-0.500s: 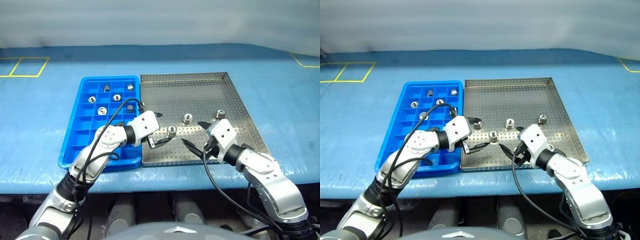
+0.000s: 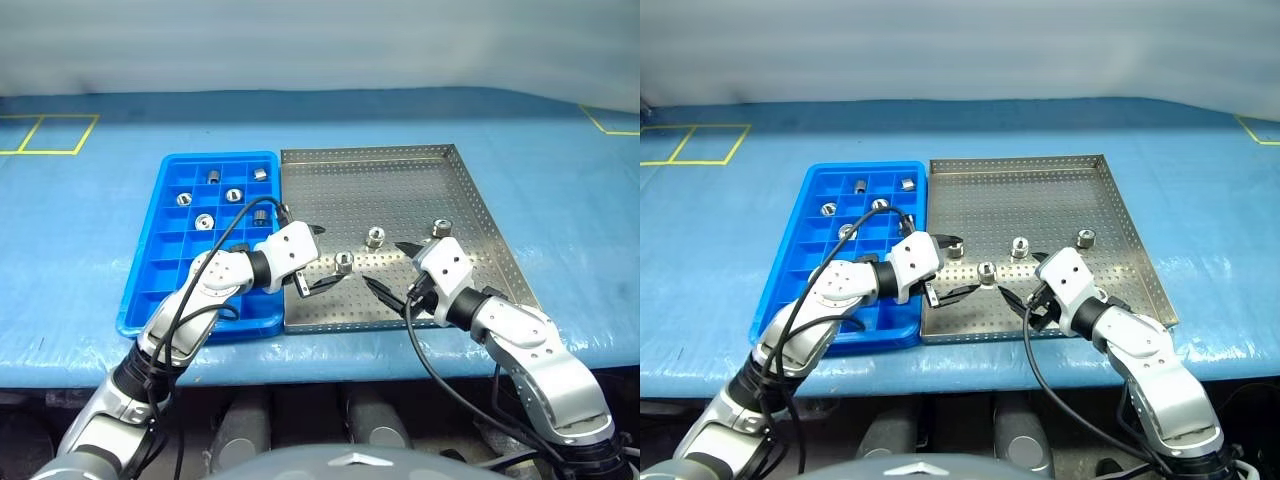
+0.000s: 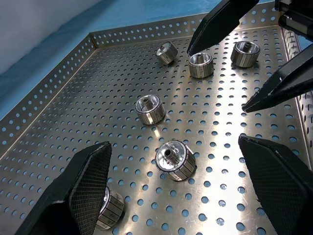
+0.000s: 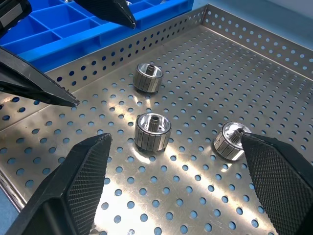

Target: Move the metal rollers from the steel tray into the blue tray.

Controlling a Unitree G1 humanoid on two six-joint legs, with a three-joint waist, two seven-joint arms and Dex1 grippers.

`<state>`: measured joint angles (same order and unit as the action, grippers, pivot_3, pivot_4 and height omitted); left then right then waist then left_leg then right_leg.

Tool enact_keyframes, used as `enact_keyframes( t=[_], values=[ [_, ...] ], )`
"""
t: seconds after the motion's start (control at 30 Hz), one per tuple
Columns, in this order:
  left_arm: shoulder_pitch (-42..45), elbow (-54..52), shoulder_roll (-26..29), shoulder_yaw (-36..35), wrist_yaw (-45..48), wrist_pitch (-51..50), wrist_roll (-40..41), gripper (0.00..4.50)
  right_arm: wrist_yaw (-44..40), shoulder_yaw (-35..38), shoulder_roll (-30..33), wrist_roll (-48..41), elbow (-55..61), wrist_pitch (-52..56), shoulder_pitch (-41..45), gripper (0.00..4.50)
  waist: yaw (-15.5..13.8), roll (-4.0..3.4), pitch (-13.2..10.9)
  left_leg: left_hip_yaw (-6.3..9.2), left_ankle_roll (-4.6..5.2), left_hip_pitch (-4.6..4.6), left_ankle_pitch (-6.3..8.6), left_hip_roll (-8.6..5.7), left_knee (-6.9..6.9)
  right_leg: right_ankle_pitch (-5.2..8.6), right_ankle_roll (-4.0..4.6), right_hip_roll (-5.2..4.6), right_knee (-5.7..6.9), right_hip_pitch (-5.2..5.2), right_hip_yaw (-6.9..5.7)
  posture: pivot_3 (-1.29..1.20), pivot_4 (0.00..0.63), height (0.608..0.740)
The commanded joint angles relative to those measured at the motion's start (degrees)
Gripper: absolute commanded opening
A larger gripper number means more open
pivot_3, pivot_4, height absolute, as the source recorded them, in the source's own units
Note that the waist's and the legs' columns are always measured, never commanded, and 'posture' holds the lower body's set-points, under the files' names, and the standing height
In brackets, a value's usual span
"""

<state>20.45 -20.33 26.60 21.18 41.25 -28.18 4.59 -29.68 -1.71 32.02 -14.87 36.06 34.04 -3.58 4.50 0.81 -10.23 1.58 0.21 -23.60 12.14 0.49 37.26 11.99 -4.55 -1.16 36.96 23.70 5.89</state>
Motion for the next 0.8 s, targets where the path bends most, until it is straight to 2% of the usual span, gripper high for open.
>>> enact_keyframes(
  t=[0.03, 0.63, 0.8],
  values=[
    [0.7, -1.0, 0.0, -0.8, -0.2, 0.9, -0.4, 4.5, 0.1, 1.1, 0.0, -0.2, 0.8, -1.0, 0.5, 4.46, 0.0, 0.0, 0.0, 0.0, 0.0, 0.01, 0.0, 0.0, 0.01, 0.0, 0.0, 0.0, 0.0, -0.02, 0.0, -0.06, 0.15, 0.74],
    [1.2, 0.2, -0.1, -0.1, 0.4, 1.2, -0.6, 4.5, -0.2, 0.6, 0.4, 0.0, 0.7, -0.2, 1.4, 4.46, -0.2, 0.0, 0.0, 0.01, 0.0, -0.03, 0.0, 0.0, -0.06, 0.0, 0.01, 0.0, -0.05, 0.01, 0.0, -0.06, 0.15, 0.74],
    [4.0, 2.9, -0.1, 2.2, 1.5, 1.0, -2.2, 4.5, 0.0, 0.8, 0.5, 0.2, 1.1, 0.0, 0.9, 4.46, -0.3, 0.01, 0.0, 0.02, 0.0, -0.03, 0.0, -0.01, -0.06, 0.0, 0.01, 0.0, -0.05, 0.02, -0.01, -0.06, 0.15, 0.74]
  ],
)
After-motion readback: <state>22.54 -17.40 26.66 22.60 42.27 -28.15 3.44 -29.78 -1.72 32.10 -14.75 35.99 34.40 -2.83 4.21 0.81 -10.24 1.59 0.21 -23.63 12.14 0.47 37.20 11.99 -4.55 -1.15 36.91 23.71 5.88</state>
